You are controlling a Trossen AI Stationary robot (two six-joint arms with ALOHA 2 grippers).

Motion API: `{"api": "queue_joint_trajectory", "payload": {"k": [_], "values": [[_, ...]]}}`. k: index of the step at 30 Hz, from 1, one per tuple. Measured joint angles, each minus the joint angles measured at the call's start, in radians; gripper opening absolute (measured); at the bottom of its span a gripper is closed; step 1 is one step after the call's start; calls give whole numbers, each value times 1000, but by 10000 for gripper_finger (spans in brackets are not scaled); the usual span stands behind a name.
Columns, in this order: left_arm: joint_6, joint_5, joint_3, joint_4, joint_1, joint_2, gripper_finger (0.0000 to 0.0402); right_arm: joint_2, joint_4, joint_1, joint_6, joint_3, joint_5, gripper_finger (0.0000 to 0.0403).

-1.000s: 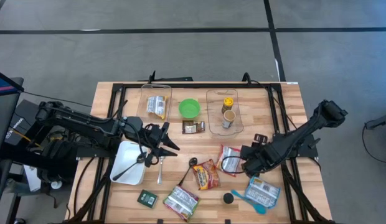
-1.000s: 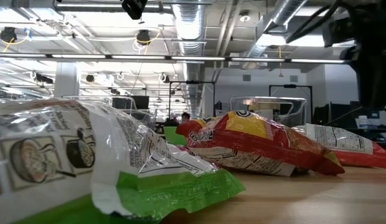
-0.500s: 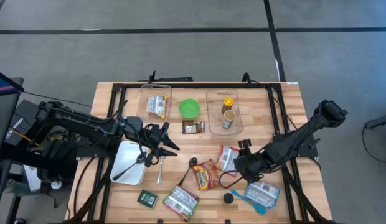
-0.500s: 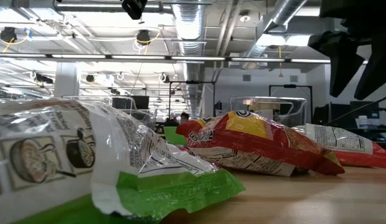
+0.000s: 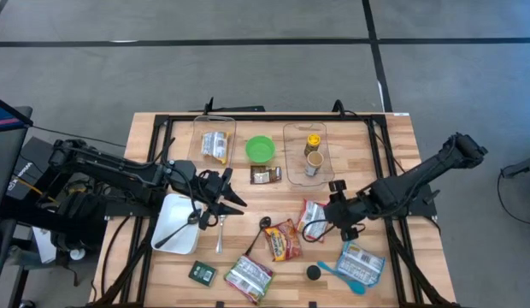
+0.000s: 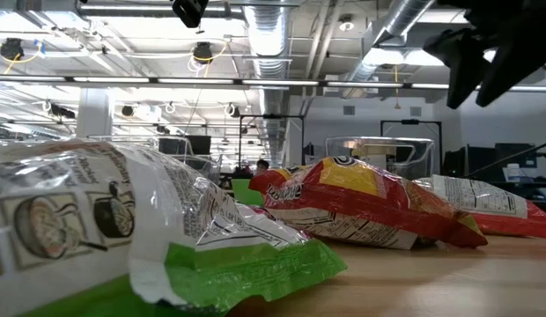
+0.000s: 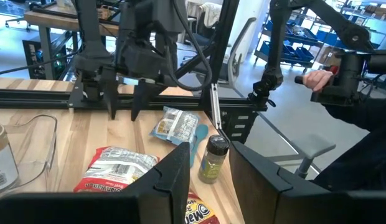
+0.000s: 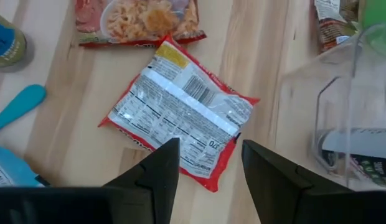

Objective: Pick & Place Food Item

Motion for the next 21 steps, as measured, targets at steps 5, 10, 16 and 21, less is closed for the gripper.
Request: {"api": "queue_joint_trajectory", "payload": {"k": [5,10,16,21], "values": [[0,0,0,0,0,0,108,-44,136,-36,-47,-110,-60,167],[0,0,0,0,0,0,108,-147,200,-67,-6,-247,-126,167],[0,0,0,0,0,0,108,-296,276,-89,33,-369,-129,167],[0,0,0,1,0,0,108,-328,295,-118,86,-405,-129,167]]}}
